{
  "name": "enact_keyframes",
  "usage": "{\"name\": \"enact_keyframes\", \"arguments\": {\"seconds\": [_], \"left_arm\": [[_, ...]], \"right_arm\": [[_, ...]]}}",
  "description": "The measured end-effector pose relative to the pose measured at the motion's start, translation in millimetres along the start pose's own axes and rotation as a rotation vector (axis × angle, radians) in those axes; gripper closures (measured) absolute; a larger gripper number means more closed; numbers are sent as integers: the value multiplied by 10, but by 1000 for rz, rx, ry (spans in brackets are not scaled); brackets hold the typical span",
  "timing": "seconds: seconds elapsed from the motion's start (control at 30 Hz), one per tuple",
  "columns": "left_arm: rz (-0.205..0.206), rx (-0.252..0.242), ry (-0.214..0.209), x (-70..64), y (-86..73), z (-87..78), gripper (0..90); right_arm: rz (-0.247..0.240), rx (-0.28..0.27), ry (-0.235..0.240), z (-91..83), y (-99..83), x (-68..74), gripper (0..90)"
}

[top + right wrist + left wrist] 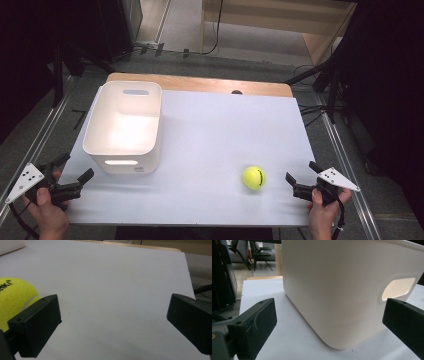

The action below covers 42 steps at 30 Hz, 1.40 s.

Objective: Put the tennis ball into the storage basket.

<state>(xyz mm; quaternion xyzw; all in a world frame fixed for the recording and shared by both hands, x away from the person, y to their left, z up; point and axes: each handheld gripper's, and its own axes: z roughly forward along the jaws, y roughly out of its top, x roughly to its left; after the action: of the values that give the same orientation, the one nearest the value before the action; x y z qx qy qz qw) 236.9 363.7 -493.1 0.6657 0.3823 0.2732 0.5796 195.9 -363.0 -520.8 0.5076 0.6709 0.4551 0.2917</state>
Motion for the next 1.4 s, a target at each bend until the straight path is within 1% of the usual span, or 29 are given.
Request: {"name": "enact_keyframes", "arguments": {"seconds": [0.07,0.1,0.23,0.33,0.4,0.47,0.53,0.57,0.6,0.7,0.8,0.9,0.97,1.03,1.07,1.1,1.17,1.23,1.4], "left_arm": [[-2,0,0,0,0,2,0],[-2,-1,0,0,0,3,0],[2,-1,-1,-2,1,6,0],[7,0,-3,-1,1,11,0],[5,-2,-4,0,1,11,0],[2,-2,-2,-1,1,8,0],[2,-1,-2,-1,1,8,0],[2,-2,-2,-2,0,9,0],[6,0,-4,0,1,10,0],[7,1,-4,-6,0,13,0],[6,3,-2,-9,1,16,0],[11,8,-2,-6,3,20,0],[13,8,-3,-6,4,24,0],[13,8,-6,-6,3,25,0],[14,9,-5,-7,4,25,0],[11,9,-5,-9,3,27,0],[12,9,-4,-10,3,30,0],[14,12,-4,-13,3,29,0],[13,14,-4,-20,2,29,0]], "right_arm": [[-2,0,-3,4,0,4,0],[-11,-3,-5,9,1,4,0],[-18,8,-7,12,2,20,0],[-15,6,-8,9,5,20,0],[-5,5,-3,2,7,18,0],[-6,9,-4,-6,14,15,0],[-6,7,10,-5,24,5,0],[2,9,18,-13,32,5,0],[-2,8,29,-19,40,0,0],[5,20,41,-35,55,11,0],[-12,23,59,-40,84,25,0],[-39,32,73,-61,130,68,0],[-43,35,83,-76,160,100,0],[-56,47,97,-85,190,123,0],[-66,44,99,-79,202,128,0],[-65,55,103,-84,218,144,0],[-76,59,115,-81,248,167,0],[-85,75,118,-79,274,203,0],[-98,89,141,-78,329,290,0]]}}
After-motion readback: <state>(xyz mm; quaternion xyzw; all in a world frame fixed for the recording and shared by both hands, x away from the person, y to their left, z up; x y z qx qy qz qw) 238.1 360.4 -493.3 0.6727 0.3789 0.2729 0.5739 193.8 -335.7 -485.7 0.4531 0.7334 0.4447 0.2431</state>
